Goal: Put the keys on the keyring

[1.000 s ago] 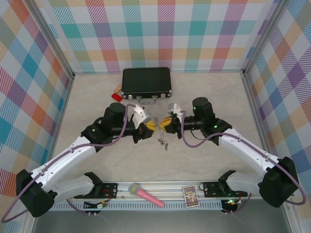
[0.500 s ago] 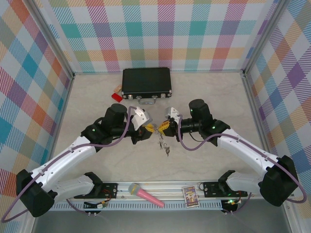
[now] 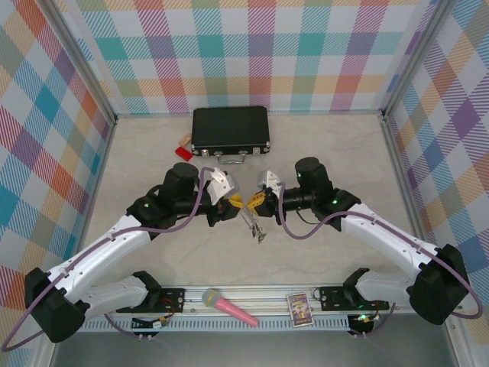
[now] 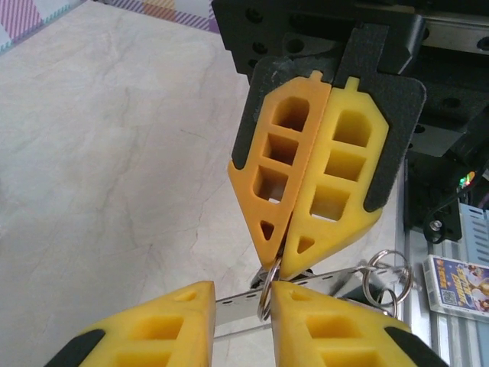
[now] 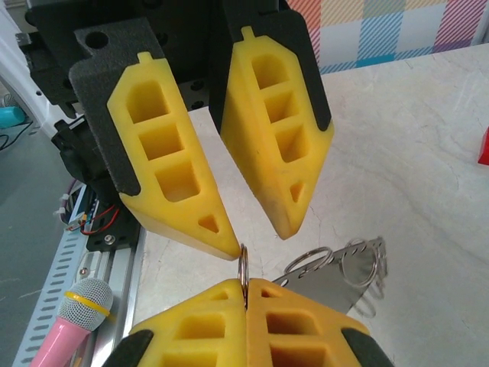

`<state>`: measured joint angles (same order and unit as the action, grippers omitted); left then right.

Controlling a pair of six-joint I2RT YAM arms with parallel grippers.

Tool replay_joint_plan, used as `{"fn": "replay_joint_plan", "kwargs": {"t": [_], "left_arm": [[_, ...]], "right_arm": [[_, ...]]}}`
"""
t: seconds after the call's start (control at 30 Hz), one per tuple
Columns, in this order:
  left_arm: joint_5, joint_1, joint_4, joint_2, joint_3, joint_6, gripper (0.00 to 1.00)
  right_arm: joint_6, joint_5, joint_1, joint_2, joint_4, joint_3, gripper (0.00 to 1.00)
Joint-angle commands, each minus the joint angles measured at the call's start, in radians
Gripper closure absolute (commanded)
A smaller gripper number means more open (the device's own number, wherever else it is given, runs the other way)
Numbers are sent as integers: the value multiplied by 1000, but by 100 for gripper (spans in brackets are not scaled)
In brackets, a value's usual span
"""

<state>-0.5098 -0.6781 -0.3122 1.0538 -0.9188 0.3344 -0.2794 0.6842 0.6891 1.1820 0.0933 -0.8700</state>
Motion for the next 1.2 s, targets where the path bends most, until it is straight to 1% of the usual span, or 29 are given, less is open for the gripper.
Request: {"fn": "replay_joint_plan", "kwargs": {"t": [0.0,0.27,0.47,0.5,0.57,0.6,0.87,0.9,0.93,1.07,1.17], "left_arm": [[-59,5,-6,13,-5,13,76],[-98,3,-23,29,-17,12,79],[-106,3,-11,36,-14,8,85],[-107,3,-15,38,-14,10,86],[-107,3,-21,43,-15,16,99],[-106,3,-24,44,-17,18,100],[-86,2,9,16,1,9,100],[-80,2,23,10,6,-2,100],[-72,2,42,2,14,-11,100],[-52,2,154,-39,61,-61,100],[-48,2,264,-70,104,-130,100]], "right_arm": [[-32,20,10,-5,-17,-41,100],[-32,29,21,-1,-17,-46,100],[-37,32,27,1,-12,-47,100],[-37,34,27,-1,-12,-47,100],[-37,38,27,-2,-14,-46,100],[-36,38,27,-5,-15,-45,100],[-23,5,27,-29,-34,-28,100],[-17,-11,27,-35,-38,-24,94],[-11,-31,27,-41,-42,-20,79],[16,-123,25,-83,-81,15,66],[41,-202,26,-131,-135,65,63]]}}
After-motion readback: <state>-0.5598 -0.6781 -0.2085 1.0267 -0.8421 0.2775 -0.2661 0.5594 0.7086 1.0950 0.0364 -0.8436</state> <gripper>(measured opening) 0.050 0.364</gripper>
